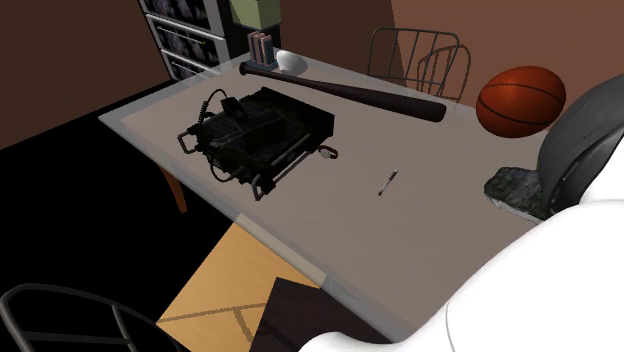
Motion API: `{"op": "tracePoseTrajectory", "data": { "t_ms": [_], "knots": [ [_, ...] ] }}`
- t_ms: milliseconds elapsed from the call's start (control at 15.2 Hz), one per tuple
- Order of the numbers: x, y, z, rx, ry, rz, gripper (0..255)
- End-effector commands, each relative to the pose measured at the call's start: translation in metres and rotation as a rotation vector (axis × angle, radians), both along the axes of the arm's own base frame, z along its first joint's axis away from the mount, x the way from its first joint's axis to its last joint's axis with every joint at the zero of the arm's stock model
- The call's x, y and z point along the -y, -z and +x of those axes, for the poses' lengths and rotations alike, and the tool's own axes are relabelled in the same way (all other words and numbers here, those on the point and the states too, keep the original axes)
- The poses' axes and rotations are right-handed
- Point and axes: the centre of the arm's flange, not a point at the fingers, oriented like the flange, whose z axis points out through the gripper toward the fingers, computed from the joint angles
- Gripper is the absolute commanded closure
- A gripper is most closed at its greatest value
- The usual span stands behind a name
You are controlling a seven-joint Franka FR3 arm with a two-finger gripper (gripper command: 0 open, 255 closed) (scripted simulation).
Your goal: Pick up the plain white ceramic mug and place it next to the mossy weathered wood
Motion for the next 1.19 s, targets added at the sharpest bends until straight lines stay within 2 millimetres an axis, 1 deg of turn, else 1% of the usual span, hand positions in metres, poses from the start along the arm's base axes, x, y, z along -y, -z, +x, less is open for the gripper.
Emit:
{"op": "tracePoseTrajectory", "data": {
  "t_ms": [0, 660, 1122],
  "knots": [
    [0.003, 0.013, -0.002, -0.004, 0.004, 0.001, 255],
    [0.003, 0.067, -0.002, -0.004, 0.004, 0.001, 255],
    [0.003, 0.067, -0.002, -0.004, 0.004, 0.001, 255]
  ]
}}
